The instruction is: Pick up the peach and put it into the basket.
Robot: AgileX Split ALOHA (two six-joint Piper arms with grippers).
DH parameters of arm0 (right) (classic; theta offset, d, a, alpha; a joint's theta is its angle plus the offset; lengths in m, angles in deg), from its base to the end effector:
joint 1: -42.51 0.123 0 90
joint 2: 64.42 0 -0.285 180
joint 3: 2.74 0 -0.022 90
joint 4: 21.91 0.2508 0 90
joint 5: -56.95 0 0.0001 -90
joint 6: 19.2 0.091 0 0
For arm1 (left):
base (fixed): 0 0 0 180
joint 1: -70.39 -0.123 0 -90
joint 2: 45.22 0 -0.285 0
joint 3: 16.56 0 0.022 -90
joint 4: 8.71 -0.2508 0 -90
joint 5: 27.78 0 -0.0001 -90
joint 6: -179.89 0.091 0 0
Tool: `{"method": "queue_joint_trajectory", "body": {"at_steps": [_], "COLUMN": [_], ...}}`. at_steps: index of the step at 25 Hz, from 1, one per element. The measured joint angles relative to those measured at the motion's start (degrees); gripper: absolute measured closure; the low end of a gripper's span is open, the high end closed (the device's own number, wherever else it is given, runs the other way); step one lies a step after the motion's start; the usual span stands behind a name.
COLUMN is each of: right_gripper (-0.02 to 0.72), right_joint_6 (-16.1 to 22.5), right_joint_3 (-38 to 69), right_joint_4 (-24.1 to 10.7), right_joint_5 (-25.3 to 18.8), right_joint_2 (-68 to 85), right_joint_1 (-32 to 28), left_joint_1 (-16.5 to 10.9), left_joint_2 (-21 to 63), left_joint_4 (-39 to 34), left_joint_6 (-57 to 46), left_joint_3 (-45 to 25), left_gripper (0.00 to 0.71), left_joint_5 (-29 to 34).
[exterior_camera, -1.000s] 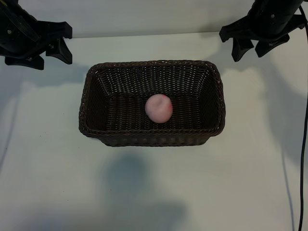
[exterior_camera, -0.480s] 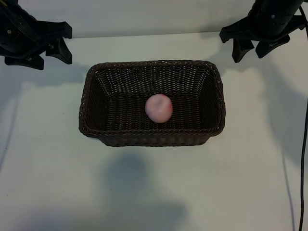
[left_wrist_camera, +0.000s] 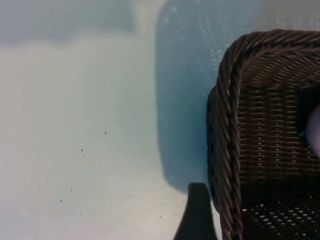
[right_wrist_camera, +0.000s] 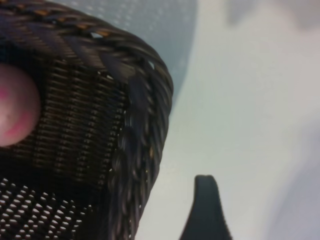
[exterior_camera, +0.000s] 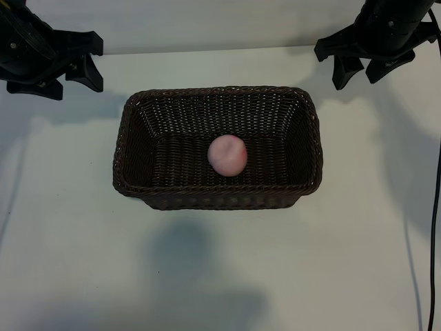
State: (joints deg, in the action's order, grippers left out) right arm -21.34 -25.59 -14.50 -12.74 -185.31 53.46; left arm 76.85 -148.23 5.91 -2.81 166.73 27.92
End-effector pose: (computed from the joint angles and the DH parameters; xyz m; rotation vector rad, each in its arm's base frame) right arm 0.4074 0.0900 0.2660 -0.2876 2.9166 0.2087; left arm 0.3489 -0.0586 0.2996 -0.0443 2.7105 -0.3756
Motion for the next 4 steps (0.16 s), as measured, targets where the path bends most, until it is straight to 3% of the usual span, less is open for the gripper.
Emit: {"method": "queue_joint_trajectory", "body": {"at_steps": [4], "right_gripper": [0.175], "right_joint_6": [0.00], "right_joint_3": [0.00], "right_joint_4": [0.00], "right_joint_5": [0.00], "right_joint_2": [0.00], "right_joint_1": [0.00], "left_joint_1": [0.00], "left_joint_2": [0.00], "left_joint_4": [0.00], "left_joint_6": [0.00], "left_joint_3": [0.00], "left_gripper": [0.114], "left_joint_5": [0.00]}}
